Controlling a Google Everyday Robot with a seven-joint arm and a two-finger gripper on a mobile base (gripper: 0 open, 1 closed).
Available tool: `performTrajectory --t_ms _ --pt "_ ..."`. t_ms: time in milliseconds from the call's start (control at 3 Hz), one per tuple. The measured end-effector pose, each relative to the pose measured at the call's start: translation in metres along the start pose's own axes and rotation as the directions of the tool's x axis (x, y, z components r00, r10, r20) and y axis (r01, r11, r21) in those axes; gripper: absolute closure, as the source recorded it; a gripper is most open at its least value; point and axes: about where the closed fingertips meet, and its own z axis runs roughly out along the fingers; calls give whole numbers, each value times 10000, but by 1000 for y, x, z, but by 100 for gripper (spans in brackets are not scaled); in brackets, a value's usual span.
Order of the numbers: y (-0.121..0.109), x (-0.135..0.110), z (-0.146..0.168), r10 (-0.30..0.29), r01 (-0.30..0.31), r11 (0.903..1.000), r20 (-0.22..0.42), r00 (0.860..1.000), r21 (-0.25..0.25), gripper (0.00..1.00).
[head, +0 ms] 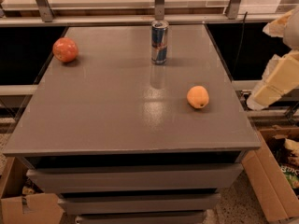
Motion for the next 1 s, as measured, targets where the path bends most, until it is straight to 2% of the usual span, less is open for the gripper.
performTrajectory --t_ms 333,667,1000 --pt "-12 0 -12 1321 -1449 9852 1331 9823 917 0" --pt "-19 -1 -18 2149 -2607 9521 2565 9424 1600 0" --pt "-31 -9 -7 2714 -3526 9232 3904 8797 1528 0"
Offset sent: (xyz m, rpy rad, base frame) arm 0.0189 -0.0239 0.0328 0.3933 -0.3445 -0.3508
